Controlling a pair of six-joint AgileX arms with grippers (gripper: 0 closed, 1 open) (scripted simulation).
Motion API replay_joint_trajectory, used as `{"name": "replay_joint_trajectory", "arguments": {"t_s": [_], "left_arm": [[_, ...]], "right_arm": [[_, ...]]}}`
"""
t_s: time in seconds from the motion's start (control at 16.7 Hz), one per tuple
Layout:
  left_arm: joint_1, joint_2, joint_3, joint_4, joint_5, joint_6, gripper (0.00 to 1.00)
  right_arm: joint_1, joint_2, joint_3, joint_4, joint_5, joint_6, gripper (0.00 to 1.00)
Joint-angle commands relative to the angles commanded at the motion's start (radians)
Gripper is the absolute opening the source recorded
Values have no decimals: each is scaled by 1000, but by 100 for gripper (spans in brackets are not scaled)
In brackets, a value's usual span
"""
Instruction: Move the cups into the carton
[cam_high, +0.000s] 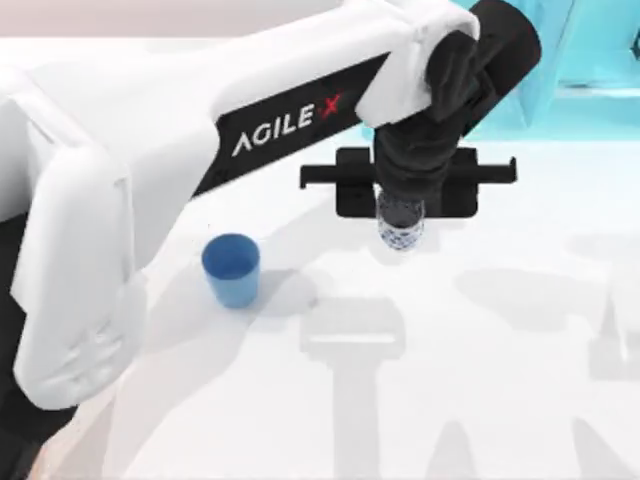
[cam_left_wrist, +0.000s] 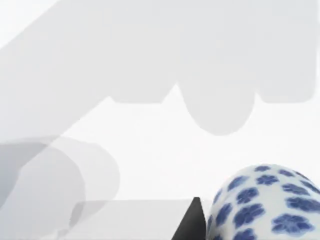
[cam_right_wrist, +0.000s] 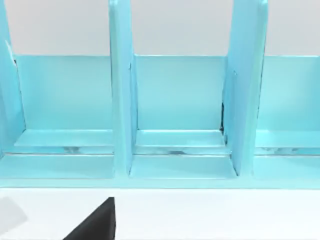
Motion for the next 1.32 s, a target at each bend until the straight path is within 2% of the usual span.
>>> {"name": "replay_joint_trajectory", "arguments": {"t_s": [0.24, 0.54, 0.72, 0.9, 1.32], "left_arm": [[48, -127, -103, -28, 12, 47, 0], [47, -130, -105, -28, 10, 52, 0], [112, -171, -132, -30, 22, 116, 0], [269, -258, -200, -39, 47, 261, 0], [802, -569, -505, -91, 107, 729, 0]], "right_arm": [[0, 0, 0, 0, 0, 0, 100], [0, 0, 0, 0, 0, 0, 100], [0, 0, 0, 0, 0, 0, 100], [0, 0, 0, 0, 0, 0, 100], [0, 0, 0, 0, 0, 0, 100]]}}
